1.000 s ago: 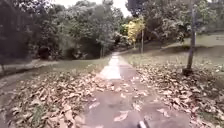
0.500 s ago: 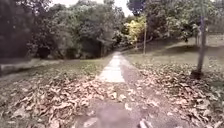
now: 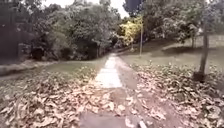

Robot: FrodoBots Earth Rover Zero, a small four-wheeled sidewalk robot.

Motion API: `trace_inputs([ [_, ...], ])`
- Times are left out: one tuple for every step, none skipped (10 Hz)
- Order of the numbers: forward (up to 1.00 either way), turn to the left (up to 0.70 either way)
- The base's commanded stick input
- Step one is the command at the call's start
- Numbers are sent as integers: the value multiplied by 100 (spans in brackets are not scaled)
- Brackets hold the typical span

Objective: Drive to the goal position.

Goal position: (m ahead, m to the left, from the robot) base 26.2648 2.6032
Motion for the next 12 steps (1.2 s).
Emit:
trace_inputs([
  [70, 0],
  [70, 0],
  [70, 0],
  [70, 0],
  [70, 0],
  [70, 0],
  [70, 0],
  [70, -28],
  [70, 0],
  [70, 0],
  [70, 0],
  [70, 0],
])
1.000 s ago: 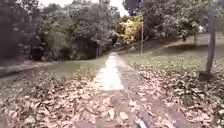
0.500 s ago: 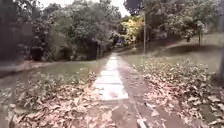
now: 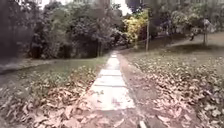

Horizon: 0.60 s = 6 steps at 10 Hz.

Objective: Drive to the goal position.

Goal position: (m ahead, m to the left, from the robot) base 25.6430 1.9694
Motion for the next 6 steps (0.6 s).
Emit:
trace_inputs([
  [70, 0],
  [70, 0],
  [70, -9],
  [70, -25],
  [70, -29],
  [70, -23],
])
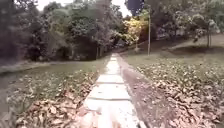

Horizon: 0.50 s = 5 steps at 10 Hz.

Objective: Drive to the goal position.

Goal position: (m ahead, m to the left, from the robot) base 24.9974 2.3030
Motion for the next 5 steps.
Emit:
trace_inputs([
  [70, 0],
  [70, 0],
  [70, 0],
  [70, 0],
  [70, 0],
])
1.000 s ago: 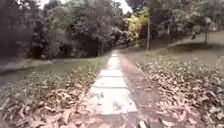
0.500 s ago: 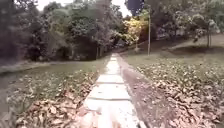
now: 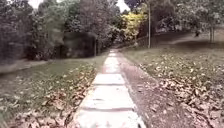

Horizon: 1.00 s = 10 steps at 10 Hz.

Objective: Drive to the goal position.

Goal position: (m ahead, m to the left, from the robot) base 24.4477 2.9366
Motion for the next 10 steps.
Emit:
trace_inputs([
  [70, 0],
  [70, 0],
  [70, 0],
  [70, 0],
  [70, 0],
  [70, 0],
  [70, 0],
  [70, 0],
  [70, 0],
  [70, -19],
])
